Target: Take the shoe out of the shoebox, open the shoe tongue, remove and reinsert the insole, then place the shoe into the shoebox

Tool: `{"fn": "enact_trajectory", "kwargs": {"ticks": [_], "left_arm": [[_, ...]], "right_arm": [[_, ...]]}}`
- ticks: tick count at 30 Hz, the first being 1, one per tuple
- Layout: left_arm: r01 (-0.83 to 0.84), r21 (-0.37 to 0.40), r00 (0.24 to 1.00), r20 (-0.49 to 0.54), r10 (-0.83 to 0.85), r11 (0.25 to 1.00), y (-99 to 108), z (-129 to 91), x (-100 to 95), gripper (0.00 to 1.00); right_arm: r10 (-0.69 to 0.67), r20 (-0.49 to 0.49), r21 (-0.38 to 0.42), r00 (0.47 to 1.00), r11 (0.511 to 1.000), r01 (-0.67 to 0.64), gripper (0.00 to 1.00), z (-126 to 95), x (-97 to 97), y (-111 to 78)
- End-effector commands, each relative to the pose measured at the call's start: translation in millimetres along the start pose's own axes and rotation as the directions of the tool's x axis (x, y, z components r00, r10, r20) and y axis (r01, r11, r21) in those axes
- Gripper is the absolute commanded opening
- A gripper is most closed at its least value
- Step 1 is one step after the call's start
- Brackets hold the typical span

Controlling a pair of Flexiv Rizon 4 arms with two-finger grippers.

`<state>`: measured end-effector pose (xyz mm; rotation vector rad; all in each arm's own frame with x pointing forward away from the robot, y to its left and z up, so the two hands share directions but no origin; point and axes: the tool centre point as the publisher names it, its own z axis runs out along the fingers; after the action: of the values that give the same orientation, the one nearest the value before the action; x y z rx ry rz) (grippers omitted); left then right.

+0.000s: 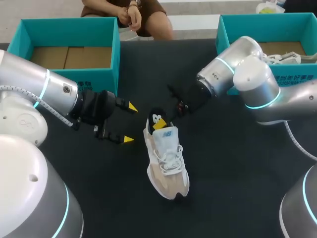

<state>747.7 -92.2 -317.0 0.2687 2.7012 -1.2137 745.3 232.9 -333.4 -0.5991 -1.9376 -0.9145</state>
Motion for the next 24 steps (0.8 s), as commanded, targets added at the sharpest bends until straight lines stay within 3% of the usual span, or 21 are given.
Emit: {"fn": "enact_trajectory", "kwargs": {"ticks": [1, 18, 19, 20, 22, 24], "left_arm": [[0.0, -0.005, 1.0, -0.001, 0.0, 1.0, -0.6, 0.0, 0.4, 1.0], [0.0, -0.005, 1.0, -0.001, 0.0, 1.0, -0.6, 0.0, 0.4, 1.0], [0.0, -0.005, 1.0, -0.001, 0.0, 1.0, -0.6, 0.0, 0.4, 1.0], [0.0, -0.005, 1.0, -0.001, 0.0, 1.0, -0.6, 0.0, 0.4, 1.0], [0.0, -0.005, 1.0, -0.001, 0.0, 1.0, -0.6, 0.0, 0.4, 1.0], [0.0, -0.005, 1.0, -0.001, 0.0, 1.0, -0.6, 0.0, 0.4, 1.0]], "right_arm": [[-0.002, 0.013, 0.0, 1.0, 1.0, 0.002, 0.31, -2.2, 2.1, -0.9], [-0.05, 0.046, 0.029, 0.998, 0.998, 0.049, 0.27, -19.9, -6.3, 12.2], [-0.051, 0.045, 0.029, 0.998, 0.998, 0.05, 0.24, -19.4, -7.0, 11.6], [-0.051, 0.041, 0.029, 0.998, 0.998, 0.05, 0.13, -18.6, -7.6, 11.0], [-0.05, 0.039, 0.029, 0.998, 0.998, 0.049, 0.0, -17.5, -7.8, 10.3], [-0.048, 0.035, 0.03, 0.998, 0.998, 0.047, 0.0, -15.4, -7.0, 8.6]]}}
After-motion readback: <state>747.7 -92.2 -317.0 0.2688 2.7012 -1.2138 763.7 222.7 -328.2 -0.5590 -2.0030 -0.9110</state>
